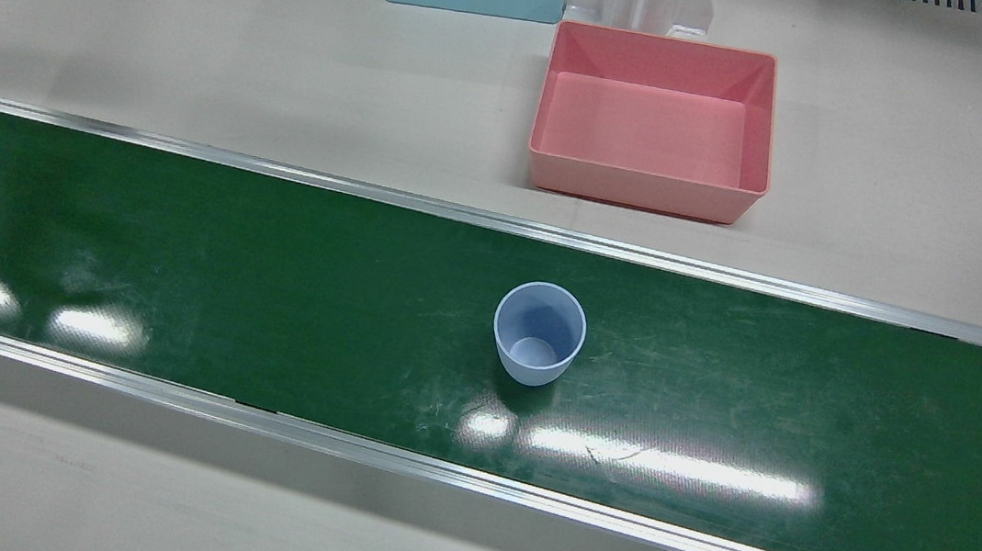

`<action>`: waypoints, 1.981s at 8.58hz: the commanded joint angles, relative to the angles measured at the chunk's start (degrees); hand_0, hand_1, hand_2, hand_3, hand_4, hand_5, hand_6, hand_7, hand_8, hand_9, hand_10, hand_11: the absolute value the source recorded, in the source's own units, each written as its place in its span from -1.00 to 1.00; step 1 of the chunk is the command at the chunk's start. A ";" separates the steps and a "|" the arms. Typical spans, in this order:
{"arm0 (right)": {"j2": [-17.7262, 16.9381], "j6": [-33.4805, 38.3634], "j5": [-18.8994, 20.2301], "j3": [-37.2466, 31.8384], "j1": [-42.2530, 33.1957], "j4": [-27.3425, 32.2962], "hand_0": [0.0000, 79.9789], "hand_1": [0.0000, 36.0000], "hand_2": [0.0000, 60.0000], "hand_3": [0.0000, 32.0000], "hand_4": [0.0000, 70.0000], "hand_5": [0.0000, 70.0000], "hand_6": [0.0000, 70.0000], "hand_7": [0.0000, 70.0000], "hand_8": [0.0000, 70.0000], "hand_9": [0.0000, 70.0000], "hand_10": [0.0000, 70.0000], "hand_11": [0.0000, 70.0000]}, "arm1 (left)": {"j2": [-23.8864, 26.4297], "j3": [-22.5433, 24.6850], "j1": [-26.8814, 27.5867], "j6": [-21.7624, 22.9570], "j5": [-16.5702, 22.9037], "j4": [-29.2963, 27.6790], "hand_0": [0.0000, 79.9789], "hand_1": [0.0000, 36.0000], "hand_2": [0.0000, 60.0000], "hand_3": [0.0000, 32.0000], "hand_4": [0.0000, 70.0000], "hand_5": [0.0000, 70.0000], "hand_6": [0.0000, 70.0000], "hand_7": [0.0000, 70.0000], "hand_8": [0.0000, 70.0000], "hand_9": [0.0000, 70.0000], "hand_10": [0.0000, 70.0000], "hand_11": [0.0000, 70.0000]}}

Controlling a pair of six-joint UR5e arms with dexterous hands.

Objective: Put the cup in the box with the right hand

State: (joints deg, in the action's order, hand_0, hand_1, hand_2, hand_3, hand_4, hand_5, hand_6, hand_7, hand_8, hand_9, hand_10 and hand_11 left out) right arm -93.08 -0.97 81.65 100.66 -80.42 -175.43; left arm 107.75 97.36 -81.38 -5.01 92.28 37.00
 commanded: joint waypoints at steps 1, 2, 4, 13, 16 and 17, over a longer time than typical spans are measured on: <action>0.00 0.00 0.00 0.06 0.00 0.00 0.47 0.43 0.17 -1.00 0.81 -0.63 -0.36 1.00 0.14 0.64 0.33 0.90 | 0.00 0.02 0.00 0.00 0.00 0.00 -1.00 -1.00 -1.00 -1.00 -1.00 -1.00 -1.00 -1.00 -1.00 -1.00 -1.00 -1.00; 0.00 0.00 0.00 0.15 0.09 -0.09 0.47 0.45 0.18 -1.00 0.79 -0.62 -0.35 1.00 0.14 0.64 0.33 0.90 | 0.00 0.02 0.00 0.00 0.00 0.00 -1.00 -1.00 -1.00 -1.00 -1.00 -1.00 -1.00 -1.00 -1.00 -1.00 -1.00 -1.00; 0.00 -0.09 0.00 0.24 0.09 -0.09 0.51 0.52 0.18 -1.00 0.75 -0.63 -0.38 1.00 0.09 0.58 0.27 0.81 | 0.00 0.02 0.00 0.00 0.00 0.00 -1.00 -1.00 -1.00 -1.00 -1.00 -1.00 -1.00 -1.00 -1.00 -1.00 -1.00 -1.00; 1.49 0.35 0.09 -0.99 0.26 -0.53 0.47 0.46 0.22 -1.00 0.82 -0.63 -0.38 1.00 0.09 0.57 0.29 0.83 | 0.00 -0.07 0.00 0.00 0.00 0.00 -1.00 -1.00 -1.00 -1.00 -1.00 -1.00 -1.00 -1.00 -1.00 -1.00 -1.00 -1.00; 1.67 0.53 0.09 -0.99 0.70 -0.35 0.49 0.49 0.22 -1.00 0.84 -0.64 -0.39 1.00 0.06 0.53 0.19 0.70 | 0.00 -0.07 0.00 0.00 0.00 0.00 -1.00 -1.00 -1.00 -1.00 -1.00 -1.00 -1.00 -1.00 -1.00 -1.00 -1.00 -1.00; 1.84 0.35 0.70 -0.47 1.23 -0.35 0.49 0.51 0.24 -1.00 0.84 -0.64 -0.37 1.00 0.07 0.54 0.19 0.69 | 0.00 0.02 0.08 0.00 0.00 -0.09 -1.00 -1.00 -1.00 -1.00 -1.00 -1.00 -1.00 -1.00 -1.00 -1.00 -1.00 -1.00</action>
State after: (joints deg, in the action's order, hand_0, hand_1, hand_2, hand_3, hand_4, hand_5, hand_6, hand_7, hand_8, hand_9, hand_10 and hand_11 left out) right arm -91.68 -0.52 81.74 99.77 -80.01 -175.84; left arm 107.76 97.30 -81.39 -5.01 92.28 37.00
